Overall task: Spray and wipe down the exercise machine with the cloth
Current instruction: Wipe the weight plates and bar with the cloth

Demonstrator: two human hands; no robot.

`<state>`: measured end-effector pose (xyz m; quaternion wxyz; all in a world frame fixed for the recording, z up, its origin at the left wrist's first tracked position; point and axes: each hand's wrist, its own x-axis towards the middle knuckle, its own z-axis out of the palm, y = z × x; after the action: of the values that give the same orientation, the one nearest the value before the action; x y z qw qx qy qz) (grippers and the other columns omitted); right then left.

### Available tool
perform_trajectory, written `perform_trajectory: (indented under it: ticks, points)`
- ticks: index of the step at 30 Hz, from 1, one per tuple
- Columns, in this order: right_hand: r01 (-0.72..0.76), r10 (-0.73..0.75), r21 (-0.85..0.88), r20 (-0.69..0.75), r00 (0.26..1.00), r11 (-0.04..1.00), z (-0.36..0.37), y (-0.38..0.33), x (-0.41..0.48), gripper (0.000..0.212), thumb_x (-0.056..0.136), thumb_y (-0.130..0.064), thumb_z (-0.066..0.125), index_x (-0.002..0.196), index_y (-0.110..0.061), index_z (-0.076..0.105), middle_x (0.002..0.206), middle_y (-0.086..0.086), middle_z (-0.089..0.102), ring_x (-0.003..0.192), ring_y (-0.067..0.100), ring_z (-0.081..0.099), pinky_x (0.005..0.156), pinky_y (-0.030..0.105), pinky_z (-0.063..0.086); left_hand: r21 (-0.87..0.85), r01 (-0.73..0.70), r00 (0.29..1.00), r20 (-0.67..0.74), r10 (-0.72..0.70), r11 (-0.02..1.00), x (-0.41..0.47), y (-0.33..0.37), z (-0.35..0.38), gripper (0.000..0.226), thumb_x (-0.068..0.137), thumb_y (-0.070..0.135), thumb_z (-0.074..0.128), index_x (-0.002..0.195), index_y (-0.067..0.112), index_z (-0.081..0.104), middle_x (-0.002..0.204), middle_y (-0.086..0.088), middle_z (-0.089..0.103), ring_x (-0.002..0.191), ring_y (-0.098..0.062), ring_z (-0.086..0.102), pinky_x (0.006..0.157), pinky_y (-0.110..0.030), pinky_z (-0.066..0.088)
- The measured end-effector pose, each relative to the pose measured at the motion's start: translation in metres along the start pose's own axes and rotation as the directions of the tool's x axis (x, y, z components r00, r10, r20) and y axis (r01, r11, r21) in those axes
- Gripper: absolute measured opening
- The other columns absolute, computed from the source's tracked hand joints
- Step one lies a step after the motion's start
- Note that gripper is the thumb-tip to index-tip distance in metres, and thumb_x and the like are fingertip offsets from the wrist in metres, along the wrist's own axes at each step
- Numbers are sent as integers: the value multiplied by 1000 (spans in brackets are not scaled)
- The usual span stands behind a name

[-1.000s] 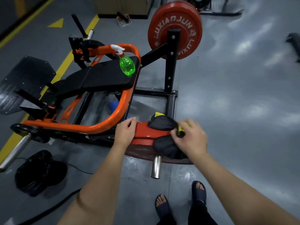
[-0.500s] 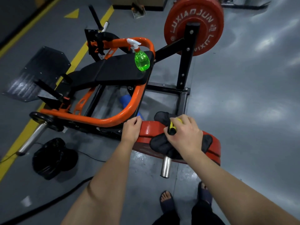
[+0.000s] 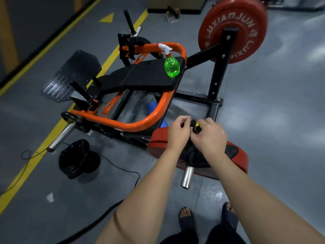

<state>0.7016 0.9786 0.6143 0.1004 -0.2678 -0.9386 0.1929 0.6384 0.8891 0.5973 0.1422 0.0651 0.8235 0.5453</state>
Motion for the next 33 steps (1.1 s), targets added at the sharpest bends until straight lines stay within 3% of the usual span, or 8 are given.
perform_trajectory:
  ticks: [4, 7, 14, 20, 24, 26, 30, 33]
  points:
    - [-2, 5, 57, -61, 998, 998, -6, 35, -21, 24, 83, -41, 72, 99, -23, 73, 98, 1, 65, 98, 32, 62, 66, 40, 53, 118, -30, 972, 234, 1, 993, 0, -2, -3, 17, 91, 48, 63, 102, 40, 74, 103, 20, 75, 110, 5, 62, 123, -46, 27]
    - [-189, 193, 77, -40, 980, 979, -13, 54, -20, 25, 87, -43, 66, 95, -20, 72, 100, 8, 66, 96, 39, 64, 72, 41, 50, 273, -133, 940, 339, 34, 953, -6, 7, -7, 24, 100, 43, 62, 116, 29, 73, 118, 10, 72, 104, 13, 46, 126, -30, 4]
    - [-709, 704, 136, 92, 704, 692, -21, 74, 1, 36, 91, -43, 56, 102, -14, 73, 106, 20, 71, 105, 42, 66, 87, 42, 51, 582, -335, 941, 168, 294, 741, -10, -6, 9, 39, 108, 37, 39, 86, 21, 66, 83, 5, 70, 85, -18, 59, 103, -38, 38]
    - [-285, 288, 45, -154, 945, 958, -8, 28, -34, 30, 84, -49, 58, 87, -23, 72, 92, 3, 64, 93, 32, 61, 64, 33, 42, 606, -306, 950, 139, 281, 735, -6, -10, 2, 42, 109, 38, 37, 75, 20, 55, 72, 7, 59, 80, -19, 55, 91, -40, 41]
    - [-69, 82, 85, -152, 985, 994, -10, 62, -34, 27, 80, -49, 60, 90, -27, 71, 91, -2, 64, 90, 29, 63, 63, 35, 50, 558, -261, 965, 116, 237, 788, -3, -11, -4, 44, 108, 38, 40, 72, 16, 53, 66, 3, 56, 77, -20, 52, 90, -38, 40]
    - [-250, 262, 113, -96, 960, 961, -12, 92, -30, 27, 86, -47, 58, 89, -23, 69, 92, 3, 66, 92, 35, 64, 68, 38, 49, 544, -254, 966, 110, 233, 800, -2, -14, -4, 45, 108, 39, 40, 72, 16, 53, 65, 3, 55, 75, -19, 51, 91, -37, 40]
    - [-763, 758, 201, 117, 641, 614, -10, 126, -27, 32, 91, -48, 57, 92, -19, 70, 101, 18, 71, 98, 41, 65, 81, 40, 51, 546, -266, 963, 109, 248, 794, -6, -8, -5, 44, 108, 34, 42, 66, 19, 48, 60, 5, 48, 71, -20, 49, 85, -36, 38]
    - [-704, 713, 144, -15, 701, 696, -10, 95, -22, 36, 91, -49, 54, 97, -18, 72, 101, 15, 68, 101, 40, 63, 74, 39, 46, 560, -282, 958, 116, 263, 779, -7, -4, -4, 44, 108, 33, 42, 66, 19, 47, 61, 6, 48, 72, -19, 49, 83, -35, 36]
